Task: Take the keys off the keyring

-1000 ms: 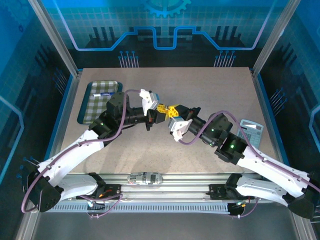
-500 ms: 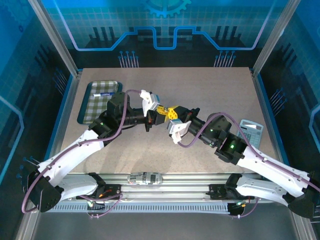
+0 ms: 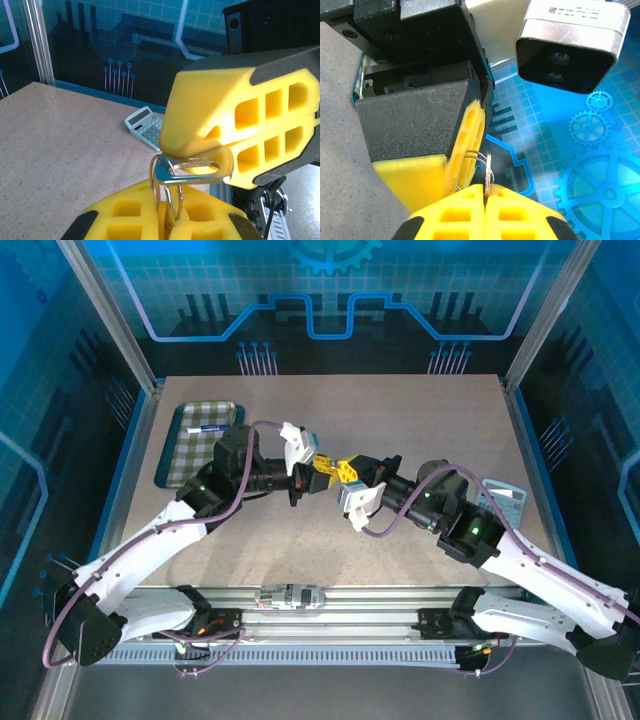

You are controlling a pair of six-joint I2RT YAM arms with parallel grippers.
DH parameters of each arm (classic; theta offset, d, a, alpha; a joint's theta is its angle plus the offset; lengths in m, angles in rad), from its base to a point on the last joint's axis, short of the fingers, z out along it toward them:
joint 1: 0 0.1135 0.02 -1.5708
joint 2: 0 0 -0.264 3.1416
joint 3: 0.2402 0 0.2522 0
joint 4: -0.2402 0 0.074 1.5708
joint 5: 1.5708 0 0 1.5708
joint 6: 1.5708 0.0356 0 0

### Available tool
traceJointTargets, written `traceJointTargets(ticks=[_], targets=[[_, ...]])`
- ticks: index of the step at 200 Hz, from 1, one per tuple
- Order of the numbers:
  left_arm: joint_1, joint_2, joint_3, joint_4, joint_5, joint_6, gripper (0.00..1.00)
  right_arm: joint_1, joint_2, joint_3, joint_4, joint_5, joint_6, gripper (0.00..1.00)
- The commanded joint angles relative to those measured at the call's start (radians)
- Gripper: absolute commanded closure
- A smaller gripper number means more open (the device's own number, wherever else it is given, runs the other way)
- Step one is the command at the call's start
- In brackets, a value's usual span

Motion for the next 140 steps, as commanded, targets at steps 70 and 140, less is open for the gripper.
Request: traceJointTargets(ticks=[70,140], targets=[[0.051,-0.062,0.118,0.137,-0.067,0.033,1.0,0.035,0.025,-0.014,-0.449,-0.05,-0.063,1.0],[0.057,-0.065,0.126,0.121,-0.08,0.043,1.0,0.07,0.09,0.024,-0.516,-0.043,-0.087,1.0]])
